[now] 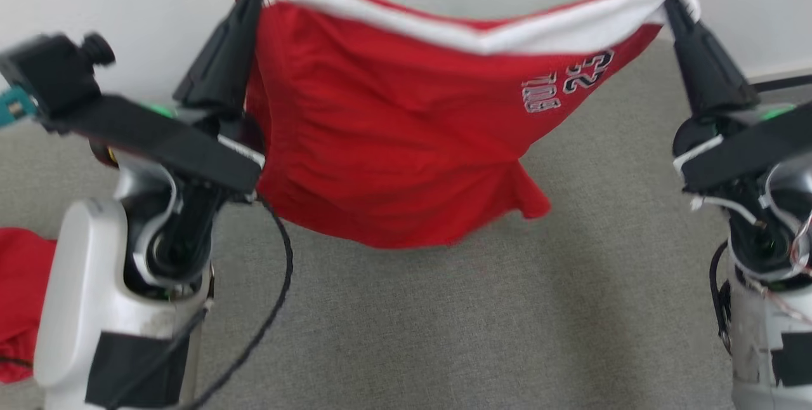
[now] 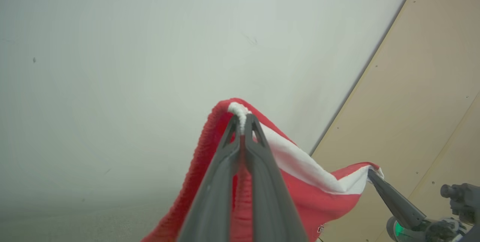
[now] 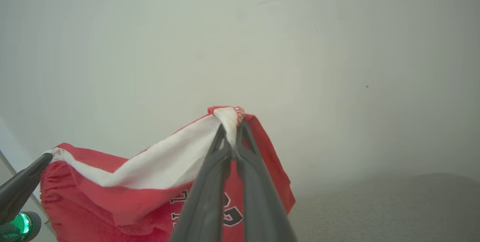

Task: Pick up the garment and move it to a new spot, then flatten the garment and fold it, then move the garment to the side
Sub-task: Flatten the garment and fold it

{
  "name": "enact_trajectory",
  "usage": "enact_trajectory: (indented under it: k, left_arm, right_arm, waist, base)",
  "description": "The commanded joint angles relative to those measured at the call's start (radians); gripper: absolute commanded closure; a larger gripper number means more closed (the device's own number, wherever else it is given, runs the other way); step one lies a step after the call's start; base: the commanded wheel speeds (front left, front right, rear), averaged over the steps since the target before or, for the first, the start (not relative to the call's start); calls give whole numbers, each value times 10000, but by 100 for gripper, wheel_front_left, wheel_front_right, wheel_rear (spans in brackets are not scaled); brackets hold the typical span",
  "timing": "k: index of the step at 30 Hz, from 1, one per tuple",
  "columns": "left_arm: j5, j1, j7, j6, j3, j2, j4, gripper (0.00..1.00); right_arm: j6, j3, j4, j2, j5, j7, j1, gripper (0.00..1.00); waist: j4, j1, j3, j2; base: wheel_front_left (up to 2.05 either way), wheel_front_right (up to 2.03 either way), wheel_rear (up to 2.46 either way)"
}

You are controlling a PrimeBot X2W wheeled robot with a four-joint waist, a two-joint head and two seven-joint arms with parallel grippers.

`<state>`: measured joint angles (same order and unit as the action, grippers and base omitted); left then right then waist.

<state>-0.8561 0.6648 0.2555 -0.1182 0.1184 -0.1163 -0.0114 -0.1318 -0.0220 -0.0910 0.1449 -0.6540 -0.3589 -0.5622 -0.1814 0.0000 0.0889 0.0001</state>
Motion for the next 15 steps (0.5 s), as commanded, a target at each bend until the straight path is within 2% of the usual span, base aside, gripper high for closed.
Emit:
enact_trajectory:
  k: [1,9,15]
  left_arm:
    - [-130,352,56,127,-62,66,188,100]
    - [243,2182,61,489,-161,-55,1337,100]
    - [780,4243,-515,757,-312,-129,2160,100]
  right_arm:
    - [19,-199,208,-191,8,-154,-295,100]
    - [19,-928,1765,-763,94,-714,-2195,100]
    - [19,-1556,3621,-936,-286,-164,-4782,100]
  waist:
    - [-117,0,271,-1]
    - [-427,0,1665,-1]
    - [-694,0,3218,-1]
  base:
    - [0,0,0]
    - [0,0,0]
    - [0,0,0]
